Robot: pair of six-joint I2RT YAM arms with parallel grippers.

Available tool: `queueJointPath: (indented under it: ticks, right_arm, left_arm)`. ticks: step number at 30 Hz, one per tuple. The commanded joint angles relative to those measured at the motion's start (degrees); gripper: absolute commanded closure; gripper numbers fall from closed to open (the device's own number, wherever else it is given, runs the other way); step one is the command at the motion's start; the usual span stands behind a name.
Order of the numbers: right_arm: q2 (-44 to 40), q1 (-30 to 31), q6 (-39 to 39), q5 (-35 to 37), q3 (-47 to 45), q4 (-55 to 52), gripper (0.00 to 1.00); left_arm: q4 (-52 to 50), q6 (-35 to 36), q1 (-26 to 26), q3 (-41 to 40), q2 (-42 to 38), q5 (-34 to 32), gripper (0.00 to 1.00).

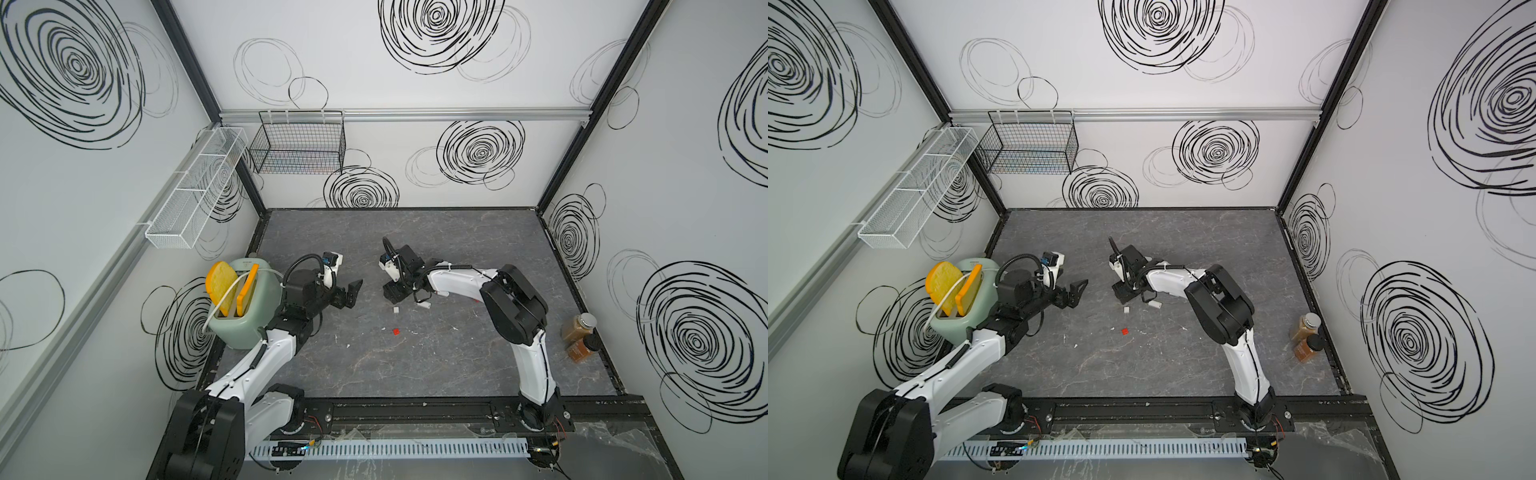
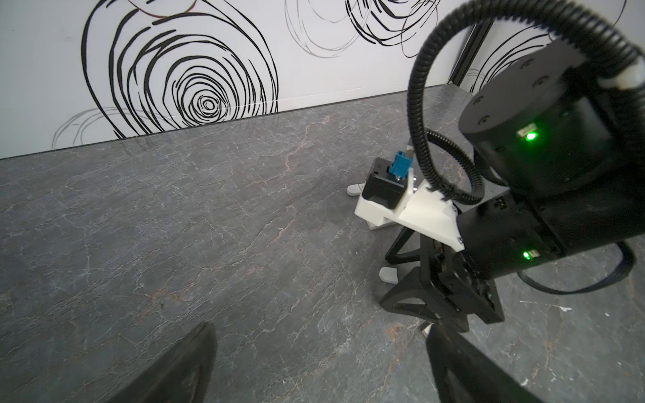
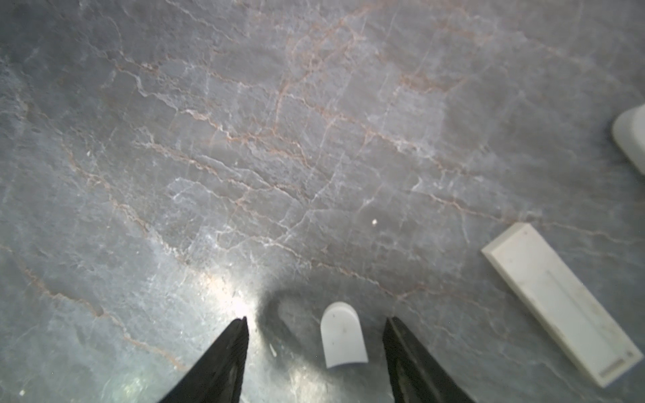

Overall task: Close the usb drive cover
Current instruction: Pick up the cover from the center of the board.

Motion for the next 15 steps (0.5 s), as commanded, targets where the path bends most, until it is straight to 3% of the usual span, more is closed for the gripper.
queueJointPath:
  ticks: [1,15]
  right_arm:
    - [2.3,-0.3,-1.2,-0.6,0.8,-3.8,0.36]
    - [0.4,0.2,-1.3,0.6,-2.0,-5.0,0.52]
  left_arm:
    - [3.1,1.3,0.1,-0.5,-0.4,0.7,0.02]
    - [2.8,1.2,0.1,-0.1,0.2,0.7,0.02]
